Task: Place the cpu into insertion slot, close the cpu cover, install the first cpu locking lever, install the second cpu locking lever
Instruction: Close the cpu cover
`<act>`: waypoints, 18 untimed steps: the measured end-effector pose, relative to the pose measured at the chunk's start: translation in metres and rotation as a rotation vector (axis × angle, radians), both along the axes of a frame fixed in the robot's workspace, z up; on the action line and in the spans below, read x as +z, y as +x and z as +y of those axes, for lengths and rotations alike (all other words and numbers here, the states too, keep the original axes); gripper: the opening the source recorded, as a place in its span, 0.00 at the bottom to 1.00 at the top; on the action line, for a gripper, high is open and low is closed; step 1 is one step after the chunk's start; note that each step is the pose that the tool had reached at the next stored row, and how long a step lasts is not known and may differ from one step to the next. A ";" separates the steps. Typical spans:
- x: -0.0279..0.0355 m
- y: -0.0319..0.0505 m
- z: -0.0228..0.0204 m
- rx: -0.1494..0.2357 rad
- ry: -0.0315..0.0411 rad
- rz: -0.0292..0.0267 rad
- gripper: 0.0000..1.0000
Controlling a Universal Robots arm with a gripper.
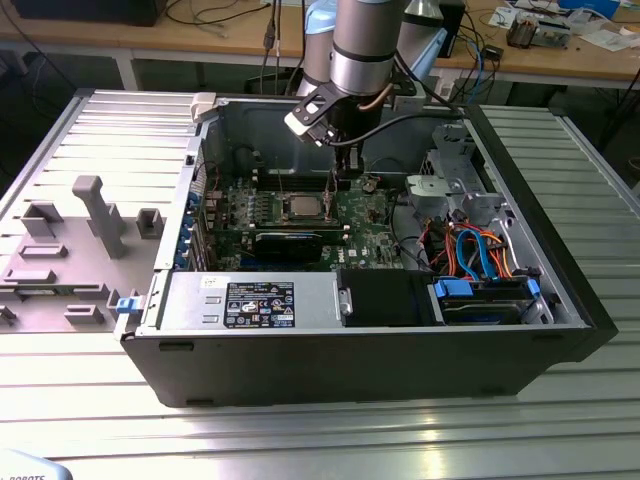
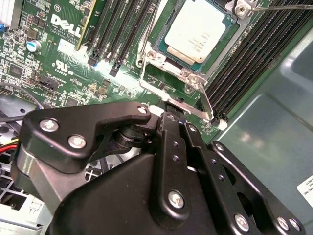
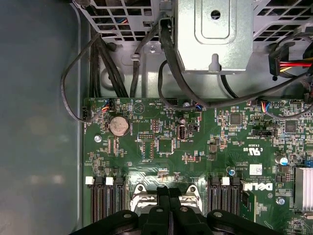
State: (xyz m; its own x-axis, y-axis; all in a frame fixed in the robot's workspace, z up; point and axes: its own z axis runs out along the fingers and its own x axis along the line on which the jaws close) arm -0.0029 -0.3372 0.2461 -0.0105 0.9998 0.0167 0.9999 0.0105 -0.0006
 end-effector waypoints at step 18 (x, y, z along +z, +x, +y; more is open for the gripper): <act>-0.0017 -0.0058 0.0000 0.000 0.0001 0.0000 0.11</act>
State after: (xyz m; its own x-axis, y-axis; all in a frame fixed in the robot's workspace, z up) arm -0.0087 -0.3372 0.2444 -0.0103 0.9998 0.0168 0.9999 0.0103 -0.0005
